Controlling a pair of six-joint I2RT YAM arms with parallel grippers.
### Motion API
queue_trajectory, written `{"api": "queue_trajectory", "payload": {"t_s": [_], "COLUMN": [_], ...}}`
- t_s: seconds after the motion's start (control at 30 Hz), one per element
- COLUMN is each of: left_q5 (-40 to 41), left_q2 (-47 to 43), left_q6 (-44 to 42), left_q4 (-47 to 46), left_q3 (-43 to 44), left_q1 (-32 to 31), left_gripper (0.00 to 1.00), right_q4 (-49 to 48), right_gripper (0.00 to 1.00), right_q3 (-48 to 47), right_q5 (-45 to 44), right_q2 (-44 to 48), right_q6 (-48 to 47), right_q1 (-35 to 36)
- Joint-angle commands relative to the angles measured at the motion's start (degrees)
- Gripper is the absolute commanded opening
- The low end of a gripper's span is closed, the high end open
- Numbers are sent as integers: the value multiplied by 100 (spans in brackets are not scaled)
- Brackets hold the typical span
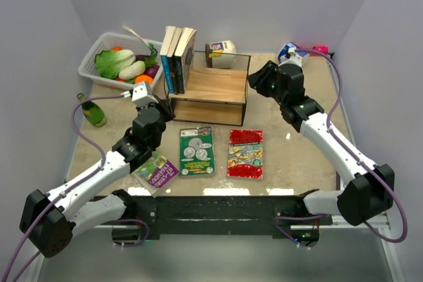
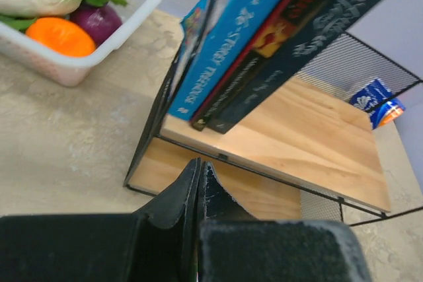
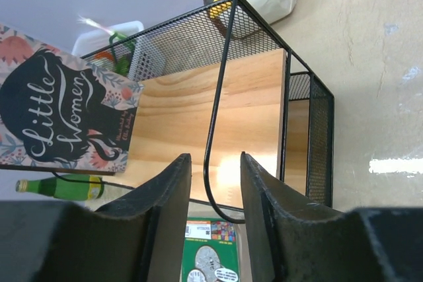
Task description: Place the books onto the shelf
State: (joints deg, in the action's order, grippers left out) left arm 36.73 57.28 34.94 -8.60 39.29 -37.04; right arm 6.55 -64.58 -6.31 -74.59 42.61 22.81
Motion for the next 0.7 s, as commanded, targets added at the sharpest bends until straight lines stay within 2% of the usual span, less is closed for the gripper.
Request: {"api": "queue_trajectory", "payload": {"t_s": [0.0, 0.23, 0.43, 0.67], "left_q5": [107, -780, -1291, -1379], "left_q2": [90, 617, 1048, 1470], "left_q6": [575, 944, 1111, 1226], "left_q4": [-625, -1064, -1574, -1900], "left_q3": [-105, -158, -202, -97], "left_q1": [319, 952, 988, 979], "left_gripper": [0, 0, 0, 0], "right_q4": [-391, -461, -496, -531], "right_gripper": [38, 35, 34, 33], "right_q3": [-90, -169, -178, -196], "right_q5": [42, 94, 121, 200], "right_q2": [-109, -232, -293, -363], "right_q6": [37, 37, 37, 37], "right_q1": [4, -4, 4, -4]}}
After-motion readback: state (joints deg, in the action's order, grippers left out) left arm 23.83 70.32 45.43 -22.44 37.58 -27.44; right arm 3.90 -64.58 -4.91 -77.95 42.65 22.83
